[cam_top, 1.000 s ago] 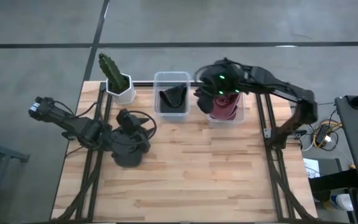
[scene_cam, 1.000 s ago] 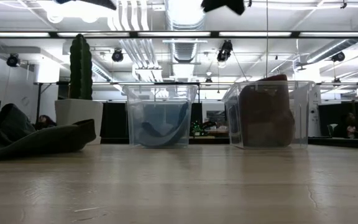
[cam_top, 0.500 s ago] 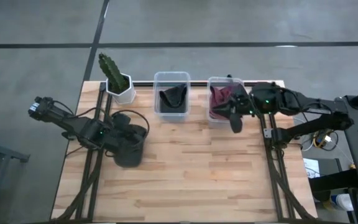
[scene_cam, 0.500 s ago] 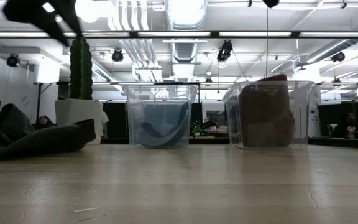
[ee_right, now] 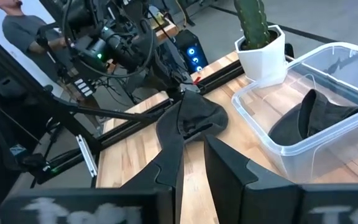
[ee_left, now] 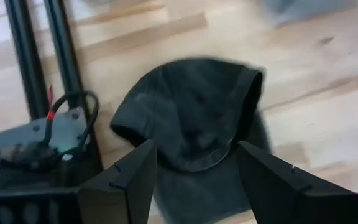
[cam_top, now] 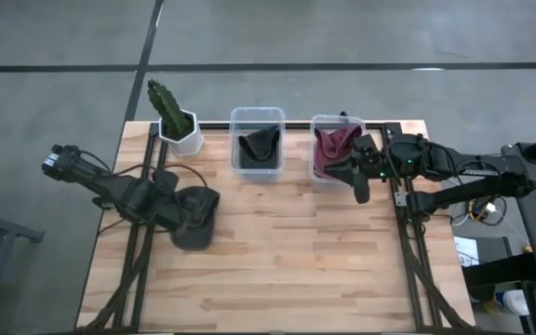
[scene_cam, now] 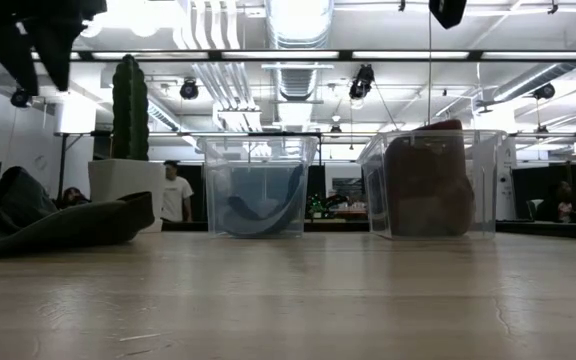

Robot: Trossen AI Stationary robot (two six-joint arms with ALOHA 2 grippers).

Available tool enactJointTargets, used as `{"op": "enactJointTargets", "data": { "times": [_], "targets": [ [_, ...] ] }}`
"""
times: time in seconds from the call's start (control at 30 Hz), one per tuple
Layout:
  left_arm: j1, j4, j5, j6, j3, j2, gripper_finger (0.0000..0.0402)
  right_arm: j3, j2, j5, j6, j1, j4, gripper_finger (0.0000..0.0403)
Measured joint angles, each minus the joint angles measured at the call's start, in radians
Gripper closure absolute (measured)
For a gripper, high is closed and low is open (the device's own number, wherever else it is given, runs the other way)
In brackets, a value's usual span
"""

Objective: Pick & Place hat
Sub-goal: Put the black cap into the left transparent bin

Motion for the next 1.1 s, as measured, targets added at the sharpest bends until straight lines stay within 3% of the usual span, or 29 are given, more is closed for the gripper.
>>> {"op": "enactJointTargets", "data": {
  "times": [0.37, 0.93, 1.1],
  "targets": [
    [-0.001, 0.022, 0.305, -0.182, -0.235, -0.004, 0.0189, 0.023, 0.008, -0.009, -0.003, 0.024, -0.003, 0.0332],
    [0.000, 0.146, 0.292, -0.225, -0.314, -0.006, 0.0189, 0.020, 0.009, -0.010, -0.001, 0.024, -0.007, 0.0339],
    [0.000, 0.248, 0.283, -0.225, -0.376, -0.005, 0.0189, 0.020, 0.009, -0.009, 0.001, 0.024, -0.007, 0.0336]
  ]
}}
